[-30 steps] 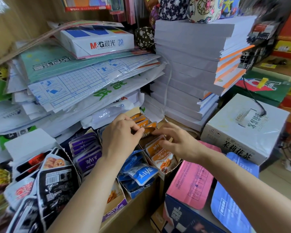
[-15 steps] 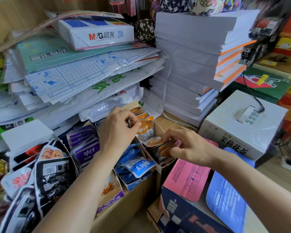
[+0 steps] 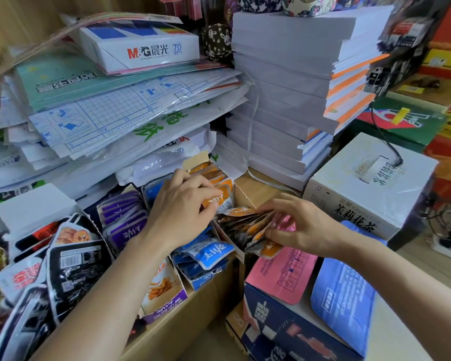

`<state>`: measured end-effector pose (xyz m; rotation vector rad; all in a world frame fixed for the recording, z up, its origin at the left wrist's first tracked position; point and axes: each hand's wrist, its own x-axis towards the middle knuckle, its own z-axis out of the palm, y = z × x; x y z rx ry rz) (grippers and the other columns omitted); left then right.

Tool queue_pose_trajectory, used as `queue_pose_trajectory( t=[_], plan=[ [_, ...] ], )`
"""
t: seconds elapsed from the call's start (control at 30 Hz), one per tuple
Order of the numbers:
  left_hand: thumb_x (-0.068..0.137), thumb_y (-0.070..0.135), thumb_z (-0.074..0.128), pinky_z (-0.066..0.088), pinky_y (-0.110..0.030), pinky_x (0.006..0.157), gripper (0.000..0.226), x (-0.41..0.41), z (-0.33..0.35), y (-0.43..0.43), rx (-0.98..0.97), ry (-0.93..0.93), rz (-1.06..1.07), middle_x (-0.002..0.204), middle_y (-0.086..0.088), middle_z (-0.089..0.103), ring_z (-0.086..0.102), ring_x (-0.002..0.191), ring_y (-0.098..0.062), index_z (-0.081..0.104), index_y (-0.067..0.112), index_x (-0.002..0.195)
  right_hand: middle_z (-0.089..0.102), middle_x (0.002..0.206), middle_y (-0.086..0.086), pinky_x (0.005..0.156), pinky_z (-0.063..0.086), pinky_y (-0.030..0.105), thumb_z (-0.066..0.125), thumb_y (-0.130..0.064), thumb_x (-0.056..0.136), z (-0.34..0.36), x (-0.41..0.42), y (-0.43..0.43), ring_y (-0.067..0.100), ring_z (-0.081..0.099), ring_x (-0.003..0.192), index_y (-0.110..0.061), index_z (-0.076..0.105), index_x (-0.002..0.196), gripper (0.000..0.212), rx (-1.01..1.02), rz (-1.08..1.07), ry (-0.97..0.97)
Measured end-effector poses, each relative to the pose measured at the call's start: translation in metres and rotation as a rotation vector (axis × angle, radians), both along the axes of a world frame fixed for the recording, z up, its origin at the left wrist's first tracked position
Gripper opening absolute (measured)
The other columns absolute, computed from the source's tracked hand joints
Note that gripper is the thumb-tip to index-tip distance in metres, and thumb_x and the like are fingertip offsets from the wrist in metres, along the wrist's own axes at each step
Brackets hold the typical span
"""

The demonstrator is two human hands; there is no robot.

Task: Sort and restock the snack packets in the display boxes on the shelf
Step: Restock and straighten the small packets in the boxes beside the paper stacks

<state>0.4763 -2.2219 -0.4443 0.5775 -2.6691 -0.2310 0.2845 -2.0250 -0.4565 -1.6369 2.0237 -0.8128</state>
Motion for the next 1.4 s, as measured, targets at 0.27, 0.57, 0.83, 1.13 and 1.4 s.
queue_pose_trajectory(
  t=[0.27, 0.57, 0.83, 1.13, 1.4],
  plan=[
    [0.092, 0.055, 0.061, 0.033, -0.03, 0.086, 0.034, -0.007, 0.01, 0.03, 0.061, -0.158, -0.034, 0.109, 0.011, 0.059, 0.042, 0.105, -0.017, 0.062, 0.054, 0.126, 0.059, 0.118, -0.01, 0.079, 0.057, 0.022, 0.071, -0.032, 0.091, 0.0, 0.0, 0.004, 0.003, 0.066, 0.092, -0.034, 0.06, 0.138, 0.048, -0.025, 0.022, 0.029],
    [0.086, 0.023, 0.077, 0.053, -0.038, 0.059, 0.008, -0.003, 0.006, 0.009, 0.069, 0.248, 0.205, 0.078, 0.015, 0.065, 0.058, 0.084, -0.017, 0.073, 0.028, 0.091, 0.064, 0.111, -0.018, 0.07, 0.055, 0.015, 0.073, -0.033, 0.092, -0.001, 0.003, 0.004, -0.006, 0.065, 0.089, -0.043, 0.061, 0.129, 0.04, -0.037, -0.028, 0.016],
    [0.083, 0.034, 0.076, 0.037, -0.029, 0.078, 0.01, -0.007, 0.008, 0.009, 0.136, 0.098, 0.068, 0.089, 0.017, 0.058, 0.047, 0.099, -0.01, 0.076, 0.04, 0.091, 0.064, 0.115, -0.017, 0.068, 0.045, 0.005, 0.072, -0.034, 0.092, -0.002, 0.007, 0.003, -0.009, 0.061, 0.094, -0.035, 0.061, 0.133, 0.042, -0.053, -0.082, 0.033],
    [0.083, 0.033, 0.079, 0.037, -0.021, 0.055, 0.006, -0.008, 0.0, 0.008, 0.093, 0.143, 0.185, 0.088, 0.012, 0.062, 0.059, 0.084, -0.013, 0.076, 0.028, 0.085, 0.062, 0.097, -0.025, 0.06, 0.045, 0.005, 0.07, -0.027, 0.094, -0.004, 0.009, 0.001, -0.017, 0.061, 0.078, -0.029, 0.061, 0.13, 0.037, -0.03, -0.127, -0.062],
    [0.086, 0.034, 0.076, 0.037, -0.018, 0.049, 0.009, -0.014, -0.004, 0.018, 0.122, 0.17, 0.327, 0.077, 0.016, 0.069, 0.065, 0.073, -0.008, 0.069, 0.032, 0.091, 0.07, 0.107, -0.01, 0.072, 0.063, 0.029, 0.073, -0.028, 0.092, -0.013, 0.01, -0.015, 0.005, 0.073, 0.083, -0.031, 0.058, 0.134, 0.045, -0.08, -0.23, -0.212]
  ],
)
